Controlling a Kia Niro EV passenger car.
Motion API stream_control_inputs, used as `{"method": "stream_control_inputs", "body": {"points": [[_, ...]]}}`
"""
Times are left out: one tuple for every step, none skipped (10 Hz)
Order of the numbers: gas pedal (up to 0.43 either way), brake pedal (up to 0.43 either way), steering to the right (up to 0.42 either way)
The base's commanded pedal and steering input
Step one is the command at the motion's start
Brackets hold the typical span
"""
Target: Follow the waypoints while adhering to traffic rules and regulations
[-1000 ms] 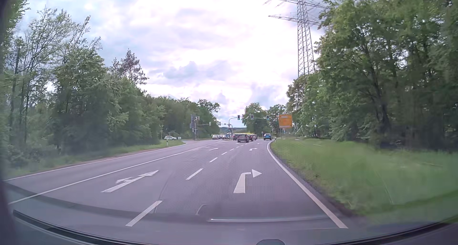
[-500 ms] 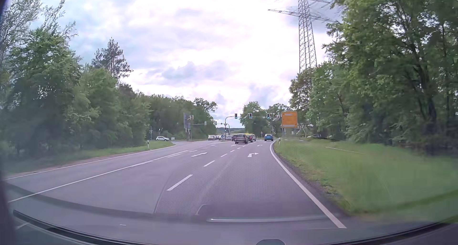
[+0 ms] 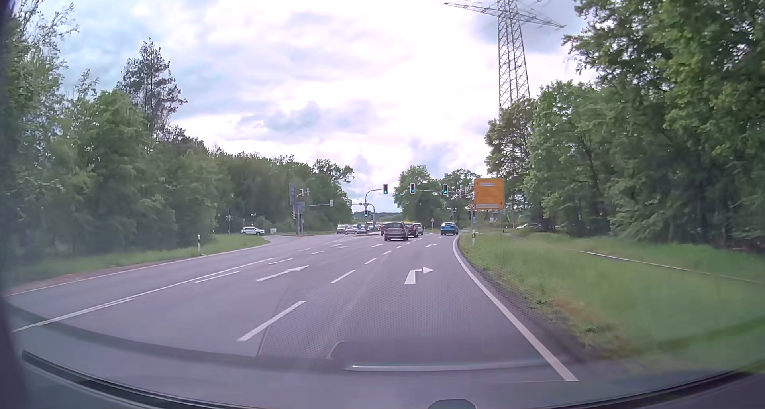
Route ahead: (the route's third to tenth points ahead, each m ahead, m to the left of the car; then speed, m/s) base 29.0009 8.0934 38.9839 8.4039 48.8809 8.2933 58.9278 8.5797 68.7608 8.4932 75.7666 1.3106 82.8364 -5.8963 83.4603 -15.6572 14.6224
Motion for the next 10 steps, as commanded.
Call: {"method": "stream_control_inputs", "body": {"points": [[0.000,0.122,0.010],[0.000,0.116,0.011],[0.000,0.122,0.012],[0.000,0.116,0.012],[0.000,0.122,0.012],[0.000,0.122,0.012],[0.000,0.122,0.011],[0.000,0.128,0.010],[0.000,0.134,0.010],[0.000,0.134,0.010]]}}
